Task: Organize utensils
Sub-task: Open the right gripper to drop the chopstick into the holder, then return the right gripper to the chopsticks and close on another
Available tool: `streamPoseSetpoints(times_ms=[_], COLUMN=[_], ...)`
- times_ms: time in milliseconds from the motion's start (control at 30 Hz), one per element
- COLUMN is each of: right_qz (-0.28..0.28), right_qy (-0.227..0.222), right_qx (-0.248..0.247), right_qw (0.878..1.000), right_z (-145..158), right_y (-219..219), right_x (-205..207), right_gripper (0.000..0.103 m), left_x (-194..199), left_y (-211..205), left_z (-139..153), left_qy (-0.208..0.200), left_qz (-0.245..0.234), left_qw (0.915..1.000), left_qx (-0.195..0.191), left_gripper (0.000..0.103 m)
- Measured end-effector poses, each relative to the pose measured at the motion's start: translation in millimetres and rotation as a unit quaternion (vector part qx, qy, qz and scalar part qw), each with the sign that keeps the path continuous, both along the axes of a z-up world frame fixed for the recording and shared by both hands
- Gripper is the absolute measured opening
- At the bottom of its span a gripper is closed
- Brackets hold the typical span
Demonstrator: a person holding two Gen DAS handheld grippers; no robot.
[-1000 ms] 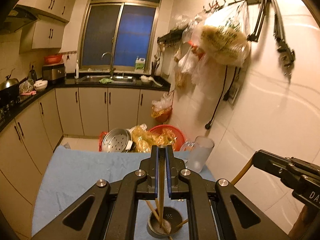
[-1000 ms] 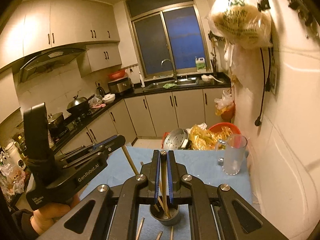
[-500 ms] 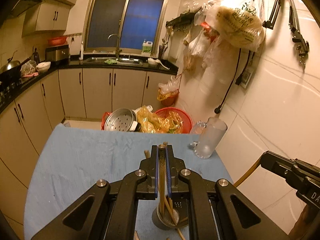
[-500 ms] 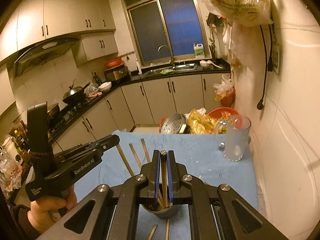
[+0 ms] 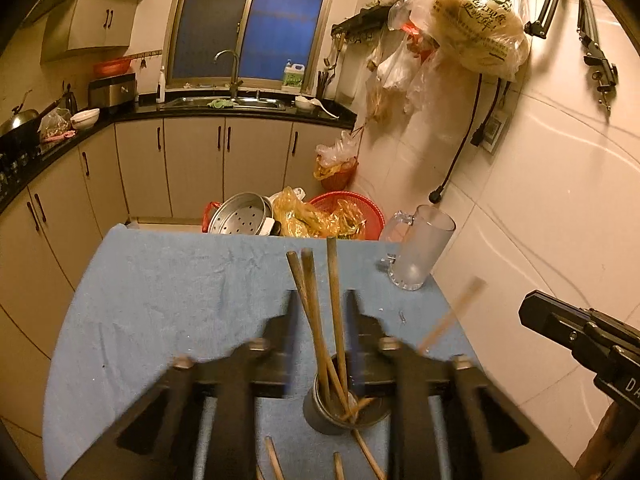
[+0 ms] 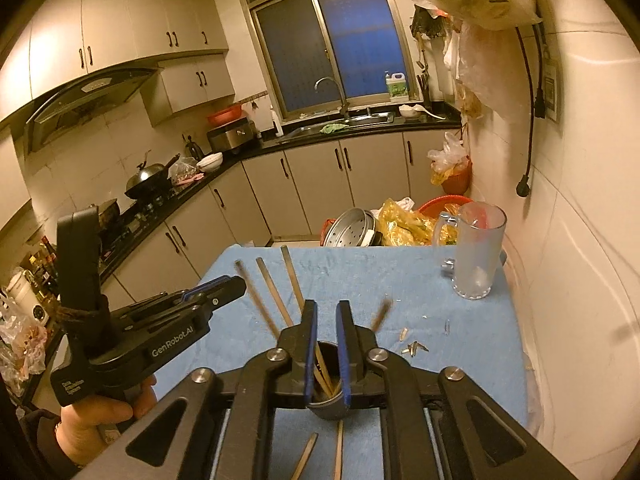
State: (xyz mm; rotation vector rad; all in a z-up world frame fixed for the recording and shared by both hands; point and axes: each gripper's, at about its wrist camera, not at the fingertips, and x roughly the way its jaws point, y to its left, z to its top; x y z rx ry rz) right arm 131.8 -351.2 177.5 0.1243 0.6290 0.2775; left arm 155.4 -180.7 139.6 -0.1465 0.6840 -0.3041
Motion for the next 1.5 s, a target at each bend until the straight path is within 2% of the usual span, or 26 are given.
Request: streamPoseSetpoints(times_ms=[33, 100, 233, 267, 300, 333, 567, 733, 900, 1133, 1300, 1367, 1433, 1500], right_qz=[-0.002, -0.005, -0.003, -0.001, 0.002, 0.006, 0.024, 0.03, 0.036, 0.037, 0.032, 0.031, 0.029, 0.027], right_qy=[0.0, -0.002, -0.004, -0.003, -0.003, -0.002, 0.023, 0.058, 0.084, 0.118, 0.136, 0.14, 0.143, 0.147], right_qx=[0.001, 0.005, 0.01, 0.013, 0.017, 0.023, 0.041, 0.05, 0.048, 0.045, 0.048, 0.047, 0.046, 0.046], right_qw=[1.0, 1.0, 1.0, 1.0, 1.0, 1.0, 0.999, 0.997, 0.995, 0.991, 0.989, 0.989, 0.988, 0.988], right_z=[1.6, 2.5, -0.9, -3.3, -6.4, -11.9, -57.0, -91.0, -116.7, -143.4, -155.9, -158.4, -160.7, -163.9], right_y=[-0.7, -2.6, -7.3, -8.0, -8.9, -9.2, -4.2, 0.6, 9.1, 22.3, 25.3, 26.1, 26.6, 26.3], right_x=[-1.1, -8.2, -31.8, -37.5, -43.9, -53.2, -94.0, -103.3, -106.4, -91.0, -75.3, -71.1, -66.1, -60.8], right_gripper=[0.015, 0.019, 0.041, 0.047, 0.059, 0.062, 0.062, 0.062, 0.062, 0.061, 0.06, 0.06, 0.06, 0.06], left_x=[-5.3, -14.6, -39.5, -46.5, -50.3, -58.1, -99.5, -111.1, -122.4, -91.6, -62.6, -54.8, -49.1, -46.2], left_y=[2.5, 8.2, 28.2, 34.2, 38.6, 45.1, 73.9, 92.0, 93.4, 90.0, 77.8, 71.1, 64.3, 61.2], left_z=[2.8, 7.3, 10.4, 7.9, 5.4, -0.6, -57.4, -98.1, -120.1, -138.6, -156.1, -163.2, -169.4, -173.7], left_qy=[-0.008, -0.02, -0.022, -0.02, -0.017, -0.01, 0.041, 0.102, 0.126, 0.175, 0.212, 0.227, 0.238, 0.242], left_qz=[0.004, 0.007, 0.005, 0.006, 0.008, 0.009, 0.015, 0.03, 0.027, 0.049, 0.05, 0.05, 0.05, 0.047], left_qw=[1.0, 0.9998, 0.9997, 0.9998, 0.9998, 0.9999, 0.9985, 0.9943, 0.9916, 0.9833, 0.9759, 0.9721, 0.9691, 0.968], left_qx=[0.001, 0.004, 0.003, 0.003, 0.003, 0.004, 0.031, 0.01, 0.007, -0.006, 0.013, 0.028, 0.044, 0.048], left_gripper=[0.048, 0.05, 0.053, 0.055, 0.057, 0.06, 0.06, 0.06, 0.06, 0.06, 0.059, 0.05, 0.045, 0.044])
